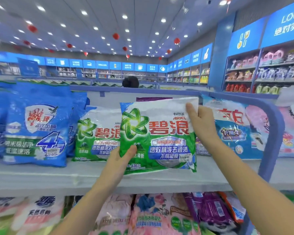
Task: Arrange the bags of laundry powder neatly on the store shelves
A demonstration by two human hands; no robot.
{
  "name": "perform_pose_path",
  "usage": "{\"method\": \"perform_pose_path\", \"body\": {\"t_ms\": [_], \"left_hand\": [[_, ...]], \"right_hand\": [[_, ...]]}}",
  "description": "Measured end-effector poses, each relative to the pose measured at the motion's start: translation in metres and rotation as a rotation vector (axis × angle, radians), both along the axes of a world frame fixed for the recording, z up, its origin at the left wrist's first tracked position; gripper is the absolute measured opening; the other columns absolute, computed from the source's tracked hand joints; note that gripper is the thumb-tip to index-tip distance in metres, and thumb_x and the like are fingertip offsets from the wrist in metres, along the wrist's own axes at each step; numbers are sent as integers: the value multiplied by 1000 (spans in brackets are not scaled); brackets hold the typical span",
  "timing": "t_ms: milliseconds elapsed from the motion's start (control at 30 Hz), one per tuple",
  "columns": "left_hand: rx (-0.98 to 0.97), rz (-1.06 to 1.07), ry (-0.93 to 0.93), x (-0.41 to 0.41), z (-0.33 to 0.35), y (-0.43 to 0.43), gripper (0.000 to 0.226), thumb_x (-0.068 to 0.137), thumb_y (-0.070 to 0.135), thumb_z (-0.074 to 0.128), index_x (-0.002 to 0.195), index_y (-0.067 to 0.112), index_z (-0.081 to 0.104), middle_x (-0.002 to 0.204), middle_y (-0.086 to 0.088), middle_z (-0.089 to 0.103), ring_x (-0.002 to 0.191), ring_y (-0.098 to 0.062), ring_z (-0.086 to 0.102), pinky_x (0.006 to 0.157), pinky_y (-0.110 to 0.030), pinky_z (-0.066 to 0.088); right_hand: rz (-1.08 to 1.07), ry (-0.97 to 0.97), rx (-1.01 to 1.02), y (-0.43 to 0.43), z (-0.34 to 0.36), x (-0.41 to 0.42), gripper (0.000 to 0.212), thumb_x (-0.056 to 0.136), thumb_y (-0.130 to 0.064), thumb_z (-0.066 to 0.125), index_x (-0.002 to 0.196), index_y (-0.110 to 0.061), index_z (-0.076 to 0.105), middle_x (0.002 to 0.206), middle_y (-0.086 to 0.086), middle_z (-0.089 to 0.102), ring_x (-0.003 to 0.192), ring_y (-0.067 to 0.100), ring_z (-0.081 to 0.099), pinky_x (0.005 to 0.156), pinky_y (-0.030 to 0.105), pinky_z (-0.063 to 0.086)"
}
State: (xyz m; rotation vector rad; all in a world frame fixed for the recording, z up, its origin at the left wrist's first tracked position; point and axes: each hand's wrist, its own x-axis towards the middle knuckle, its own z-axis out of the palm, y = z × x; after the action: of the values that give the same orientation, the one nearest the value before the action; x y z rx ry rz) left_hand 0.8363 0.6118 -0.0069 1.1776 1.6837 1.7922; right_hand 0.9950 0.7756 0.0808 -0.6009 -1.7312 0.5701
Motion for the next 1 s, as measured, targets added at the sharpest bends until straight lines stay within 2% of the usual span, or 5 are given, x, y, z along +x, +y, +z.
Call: {"method": "perform_pose_path", "body": {"t_ms": [233, 333, 433, 767, 1000], "left_hand": [[62, 242, -83, -66, 5, -29, 111, 55, 87, 53, 138, 14, 41, 143, -4, 43, 128, -25, 45, 110, -49, 32], [121, 249, -132, -93, 8, -37, 63, 66, 71, 62, 107, 24, 60, 119, -3, 62, 110, -22, 58, 102, -41, 40], [56, 202, -30, -107, 19, -47, 21, 85, 48, 51, 94, 29, 56, 100, 12, 63, 98, -10, 59, 92, -33, 39], [-166, 86, 90, -170, 5, -69, 31, 90, 24, 58, 120, 19, 51, 107, 8, 64, 97, -6, 61, 97, -33, 47], [-245, 86, 232, -178, 3, -70, 57, 90, 22, 59, 139, 10, 32, 133, 8, 42, 116, -9, 42, 98, -21, 31]], "right_hand": [[525, -144, -444, -25, -5, -50, 31, 92, -48, 39, 89, -24, 59, 91, -5, 68, 82, 10, 64, 71, 26, 54], [631, -371, -464, -40, -30, -71, 21, 91, -45, 43, 99, -30, 55, 98, -16, 65, 80, -5, 63, 74, 21, 54], [599, -376, -400, -55, -47, -94, 21, 89, -27, 59, 106, -25, 48, 90, -17, 59, 60, -17, 56, 51, 3, 40], [413, -424, -316, -85, -75, -145, 37, 84, -21, 67, 118, -19, 52, 110, -5, 63, 87, 1, 59, 63, 3, 43], [-93, -680, -139, -102, -90, -153, 59, 73, -47, 72, 115, -16, 46, 109, 2, 61, 96, 22, 57, 73, 34, 45]]}}
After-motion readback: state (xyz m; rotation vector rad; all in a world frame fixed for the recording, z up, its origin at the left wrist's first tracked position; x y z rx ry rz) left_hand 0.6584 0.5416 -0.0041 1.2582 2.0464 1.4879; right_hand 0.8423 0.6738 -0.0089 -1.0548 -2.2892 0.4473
